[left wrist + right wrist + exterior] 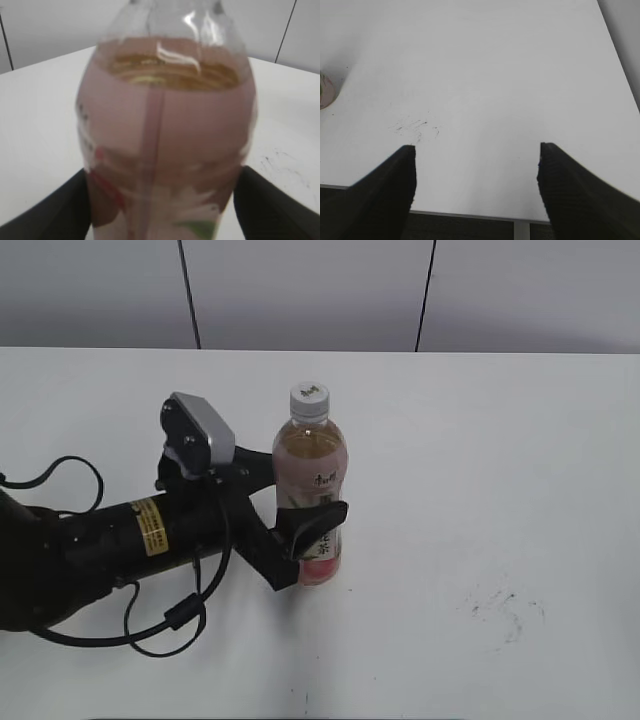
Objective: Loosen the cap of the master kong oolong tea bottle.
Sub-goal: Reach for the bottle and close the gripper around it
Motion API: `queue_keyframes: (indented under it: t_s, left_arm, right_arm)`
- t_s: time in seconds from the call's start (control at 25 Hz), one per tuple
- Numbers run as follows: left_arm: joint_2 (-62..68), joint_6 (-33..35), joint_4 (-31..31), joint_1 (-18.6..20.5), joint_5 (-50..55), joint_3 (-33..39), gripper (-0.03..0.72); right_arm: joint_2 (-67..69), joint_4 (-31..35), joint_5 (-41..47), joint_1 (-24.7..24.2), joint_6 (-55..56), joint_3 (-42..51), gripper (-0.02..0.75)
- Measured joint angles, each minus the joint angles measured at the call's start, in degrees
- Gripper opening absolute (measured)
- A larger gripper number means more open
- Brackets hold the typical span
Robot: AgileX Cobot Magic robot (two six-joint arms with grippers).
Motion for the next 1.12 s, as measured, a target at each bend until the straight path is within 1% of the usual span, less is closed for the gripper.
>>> queue_keyframes:
  t_s: [0.12, 0.24, 0.28, 0.4, 0.48, 0.64, 0.84, 1.0, 1.12]
  left_arm:
    - [0.0, 0.0, 0.4, 0.0, 1.4, -1.2, 0.491]
    - [0.1, 0.1, 0.7, 0.0, 1.8, -1.4, 0.403]
    - [0.1, 0.1, 0.8, 0.0, 1.8, -1.4, 0.393]
    - [0.1, 0.1, 0.9, 0.0, 1.8, -1.4, 0.393]
    - [0.2, 0.1, 0.9, 0.0, 1.8, -1.4, 0.393]
    - [0.2, 0.1, 0.9, 0.0, 1.6, -1.4, 0.393]
    - [0.2, 0.1, 1.0, 0.0, 1.6, -1.5, 0.393]
    - [0.3, 0.1, 1.0, 0.0, 1.4, -1.5, 0.393]
    - [0.3, 0.1, 1.0, 0.0, 1.3, -1.5, 0.393]
  right_arm:
    - [0.0, 0.0, 0.0, 0.0, 0.0, 0.0, 0.571]
    - [0.0, 0.1, -0.2, 0.0, 0.1, -0.1, 0.571]
    - [0.0, 0.2, -0.7, 0.0, 0.1, -0.4, 0.571]
    - [2.8, 2.5, -2.8, 0.0, -0.7, -2.0, 0.571]
    - [8.9, 4.8, -3.9, 0.0, -3.3, -3.4, 0.571]
    - [25.6, 12.1, -4.8, 0.0, -10.5, -7.7, 0.565]
    - [49.8, 18.9, -4.0, 0.0, -19.2, -16.9, 0.508]
    - [65.2, 20.8, 0.4, 0.8, -23.1, -27.5, 0.494]
    - [74.0, 19.7, 2.9, 4.1, -23.7, -35.2, 0.492]
